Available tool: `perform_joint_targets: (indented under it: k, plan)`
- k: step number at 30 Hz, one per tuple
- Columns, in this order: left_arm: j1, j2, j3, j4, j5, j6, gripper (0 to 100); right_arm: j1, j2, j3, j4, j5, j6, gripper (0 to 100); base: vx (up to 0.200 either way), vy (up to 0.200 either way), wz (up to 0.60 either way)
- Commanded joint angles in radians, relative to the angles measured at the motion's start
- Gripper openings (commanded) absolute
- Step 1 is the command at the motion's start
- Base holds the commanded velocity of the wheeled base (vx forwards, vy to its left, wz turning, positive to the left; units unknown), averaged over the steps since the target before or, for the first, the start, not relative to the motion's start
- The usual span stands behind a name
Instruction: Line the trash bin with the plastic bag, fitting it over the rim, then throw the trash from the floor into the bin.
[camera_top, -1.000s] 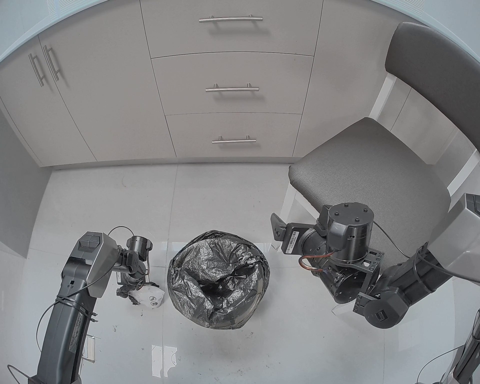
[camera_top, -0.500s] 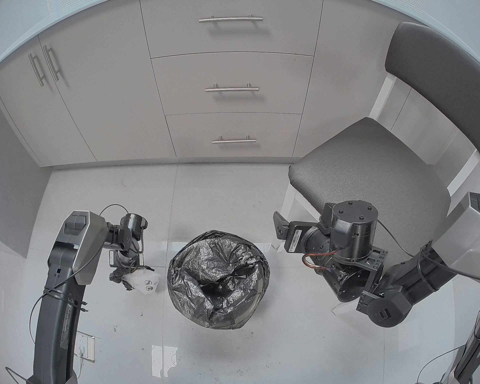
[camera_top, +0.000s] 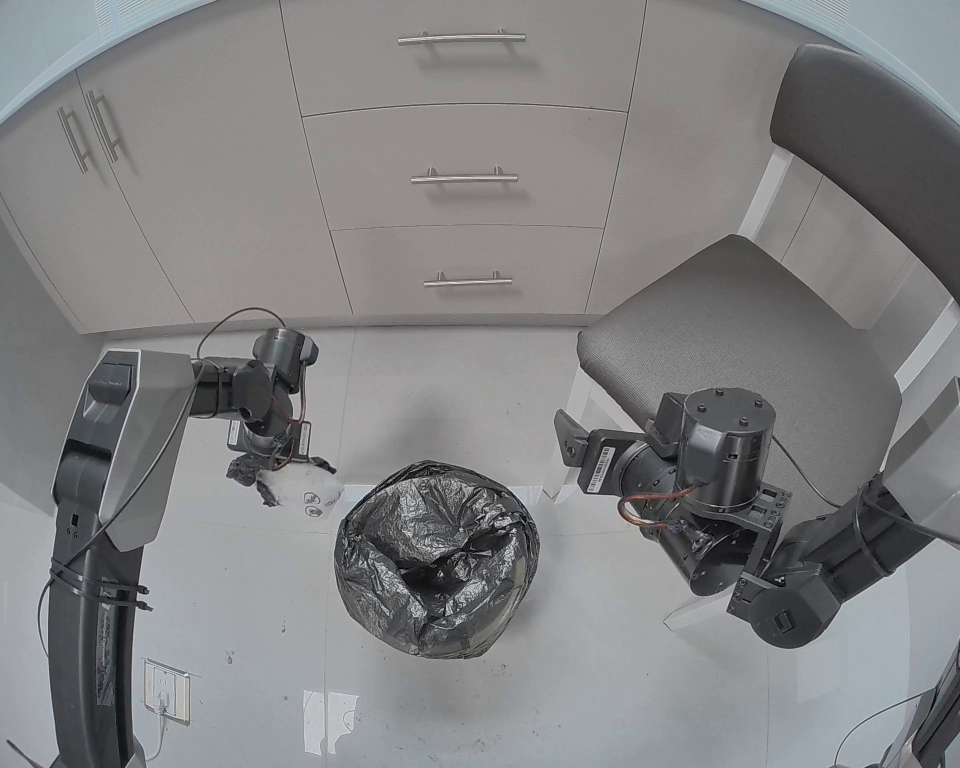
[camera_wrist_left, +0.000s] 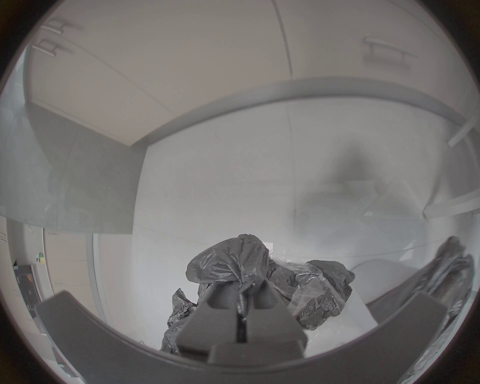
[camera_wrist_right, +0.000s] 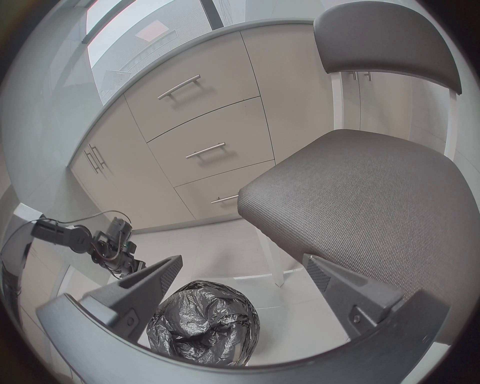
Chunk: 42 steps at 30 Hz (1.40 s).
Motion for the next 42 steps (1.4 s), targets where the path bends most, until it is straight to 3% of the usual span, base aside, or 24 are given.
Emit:
perform_joint_targets:
  k: [1, 13, 24, 31, 42]
  plan:
    - [-0.065, -0.127, 0.000, 0.006, 0.002, 0.007, 0, 0.003, -0.039, 0.014, -0.001, 0.000, -0.003, 100, 0.000, 0.000, 0.00]
    - [-0.251, -0.316, 0.000, 0.181, 0.002, 0.004, 0, 0.009, -0.080, 0.029, -0.002, 0.000, -0.017, 100, 0.000, 0.000, 0.00]
    - [-0.441, -0.354, 0.000, 0.249, 0.013, 0.001, 0, 0.009, -0.119, 0.041, -0.002, 0.000, -0.018, 100, 0.000, 0.000, 0.00]
    - [-0.507, -0.354, 0.000, 0.281, 0.014, -0.008, 0, 0.013, -0.140, 0.052, -0.002, 0.000, -0.020, 100, 0.000, 0.000, 0.00]
    - [-0.518, -0.288, 0.000, 0.276, 0.014, -0.031, 0, 0.013, -0.166, 0.064, -0.002, 0.000, -0.032, 100, 0.000, 0.000, 0.00]
